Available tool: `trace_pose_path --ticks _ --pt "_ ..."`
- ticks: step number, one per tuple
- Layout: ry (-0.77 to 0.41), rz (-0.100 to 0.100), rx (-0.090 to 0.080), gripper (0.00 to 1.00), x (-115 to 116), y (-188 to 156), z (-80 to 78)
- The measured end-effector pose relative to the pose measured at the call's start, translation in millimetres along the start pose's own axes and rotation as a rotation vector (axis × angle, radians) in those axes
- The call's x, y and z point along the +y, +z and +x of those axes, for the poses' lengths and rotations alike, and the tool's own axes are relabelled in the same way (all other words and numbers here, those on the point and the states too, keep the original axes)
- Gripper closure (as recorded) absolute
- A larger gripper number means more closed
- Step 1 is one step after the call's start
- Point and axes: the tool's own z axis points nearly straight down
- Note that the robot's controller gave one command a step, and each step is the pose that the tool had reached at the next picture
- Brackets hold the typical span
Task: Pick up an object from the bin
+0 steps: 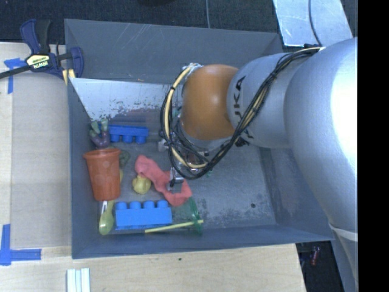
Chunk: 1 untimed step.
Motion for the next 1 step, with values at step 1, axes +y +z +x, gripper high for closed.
trace_pose_path --ticks 1 --pt "0.204 -0.005 -0.002 1.0 8.6 14.4 33.0"
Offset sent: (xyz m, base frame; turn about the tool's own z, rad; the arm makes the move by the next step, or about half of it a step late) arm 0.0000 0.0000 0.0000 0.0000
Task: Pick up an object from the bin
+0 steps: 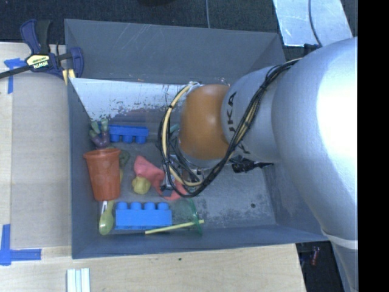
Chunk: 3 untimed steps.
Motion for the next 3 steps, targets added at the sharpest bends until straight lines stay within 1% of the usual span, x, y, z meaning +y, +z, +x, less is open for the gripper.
trace_pose_path --ticks 1,2,3 --pt "-0.001 0.0 0.0 1.0 0.0 0.0 -0.1" --pt "-0.055 0.0 0.006 1.0 -1.9 0.4 -6.0" --pt "-0.404 0.001 0.009 1.0 -10.3 -54.1 9.6"
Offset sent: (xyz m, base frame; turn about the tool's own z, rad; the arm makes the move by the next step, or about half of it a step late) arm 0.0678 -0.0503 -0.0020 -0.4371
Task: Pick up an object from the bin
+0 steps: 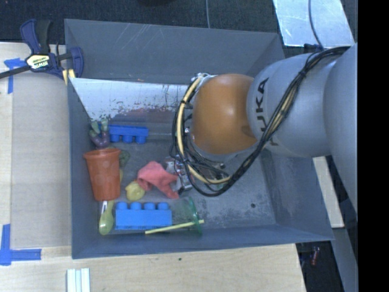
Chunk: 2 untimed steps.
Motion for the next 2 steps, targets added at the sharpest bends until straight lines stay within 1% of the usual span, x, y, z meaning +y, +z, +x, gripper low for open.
trace_pose_path --ticks 1,2 --pt "-0.148 0.003 -0.02 1.0 -16.3 -4.7 -25.0" --pt "-0.148 0.0 -0.008 1.0 -88.6 44.8 -26.1"
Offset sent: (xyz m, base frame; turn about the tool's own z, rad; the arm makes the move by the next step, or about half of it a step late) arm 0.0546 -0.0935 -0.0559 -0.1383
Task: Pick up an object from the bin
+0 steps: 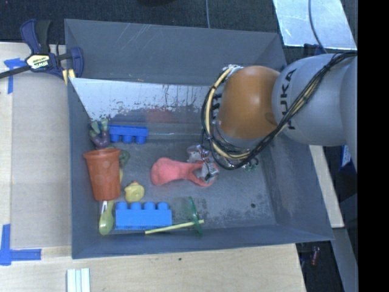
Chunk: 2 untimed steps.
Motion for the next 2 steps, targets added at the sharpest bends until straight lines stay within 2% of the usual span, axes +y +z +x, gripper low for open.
trace_pose_path --ticks 1,2 --pt "-0.003 -0.002 0.004 1.0 15.0 -55.4 3.7" --pt "0.022 0.001 0.007 1.0 -6.5 -133.2 -21.8"
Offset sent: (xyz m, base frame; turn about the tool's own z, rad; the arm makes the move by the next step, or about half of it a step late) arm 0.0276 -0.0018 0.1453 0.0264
